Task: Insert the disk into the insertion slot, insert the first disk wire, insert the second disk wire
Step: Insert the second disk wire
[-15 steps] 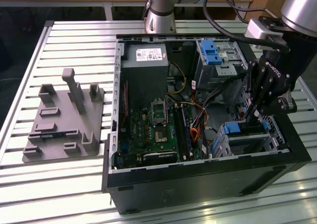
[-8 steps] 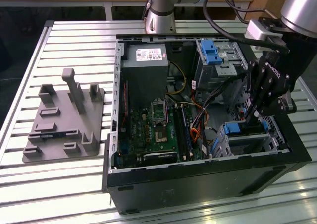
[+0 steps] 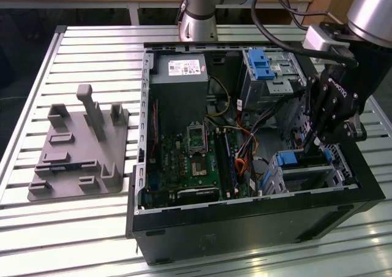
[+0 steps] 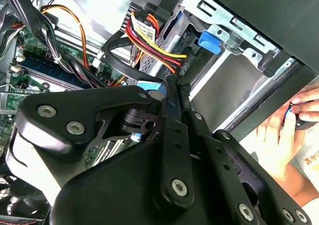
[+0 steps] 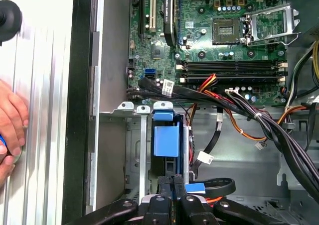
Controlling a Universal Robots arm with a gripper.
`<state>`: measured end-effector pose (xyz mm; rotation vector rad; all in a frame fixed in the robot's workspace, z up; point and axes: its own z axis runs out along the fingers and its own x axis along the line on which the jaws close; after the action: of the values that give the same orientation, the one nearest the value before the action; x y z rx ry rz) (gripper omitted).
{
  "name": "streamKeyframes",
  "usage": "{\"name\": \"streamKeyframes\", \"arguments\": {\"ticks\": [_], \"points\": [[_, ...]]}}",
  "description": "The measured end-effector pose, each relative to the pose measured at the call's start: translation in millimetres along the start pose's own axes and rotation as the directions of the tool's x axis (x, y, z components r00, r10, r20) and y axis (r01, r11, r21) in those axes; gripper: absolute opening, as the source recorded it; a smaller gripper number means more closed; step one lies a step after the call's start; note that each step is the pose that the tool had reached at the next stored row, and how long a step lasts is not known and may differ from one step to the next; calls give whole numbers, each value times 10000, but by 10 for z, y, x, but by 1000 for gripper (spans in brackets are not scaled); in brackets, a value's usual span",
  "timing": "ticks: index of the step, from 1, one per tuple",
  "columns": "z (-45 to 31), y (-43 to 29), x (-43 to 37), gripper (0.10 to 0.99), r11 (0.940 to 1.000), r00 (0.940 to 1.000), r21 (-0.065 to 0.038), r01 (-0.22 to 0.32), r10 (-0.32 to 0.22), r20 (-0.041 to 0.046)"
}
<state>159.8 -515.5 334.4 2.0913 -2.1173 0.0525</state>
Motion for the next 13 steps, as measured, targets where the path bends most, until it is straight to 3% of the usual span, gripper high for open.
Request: {"name": "streamKeyframes", "arguments": {"ticks": [13], "points": [[14, -8, 5, 145, 10000, 10000, -8, 2, -2, 0]]}}
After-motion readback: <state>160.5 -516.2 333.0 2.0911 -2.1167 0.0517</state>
